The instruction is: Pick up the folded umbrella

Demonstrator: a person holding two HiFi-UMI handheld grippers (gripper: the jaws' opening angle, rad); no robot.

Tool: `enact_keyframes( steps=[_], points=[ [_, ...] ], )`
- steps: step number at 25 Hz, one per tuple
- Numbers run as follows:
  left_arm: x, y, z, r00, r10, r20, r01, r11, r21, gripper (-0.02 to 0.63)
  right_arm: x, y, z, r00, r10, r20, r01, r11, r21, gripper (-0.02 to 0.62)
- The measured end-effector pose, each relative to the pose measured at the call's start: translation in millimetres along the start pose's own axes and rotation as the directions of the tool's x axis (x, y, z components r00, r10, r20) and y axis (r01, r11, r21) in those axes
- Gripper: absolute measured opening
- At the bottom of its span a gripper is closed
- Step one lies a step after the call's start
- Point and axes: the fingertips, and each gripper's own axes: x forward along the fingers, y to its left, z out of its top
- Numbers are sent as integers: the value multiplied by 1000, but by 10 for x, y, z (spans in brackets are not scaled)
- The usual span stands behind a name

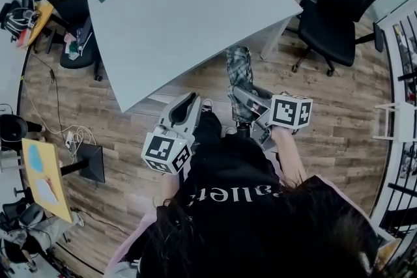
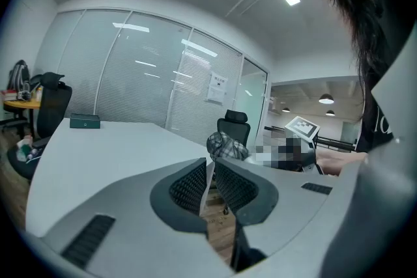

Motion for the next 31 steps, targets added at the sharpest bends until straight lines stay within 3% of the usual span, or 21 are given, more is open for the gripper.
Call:
enact_keyframes(
  steps=[12,31],
  points=[
    [-239,-19,-115,999,47,1,-47,999,-6,57,23,123,-188,999,42,-34,-42,999,1,212],
    [-273,-53,-108,999,50,12,-50,999,2,57,19,169,-214,998,57,-40,-56,998,6,212]
  ],
)
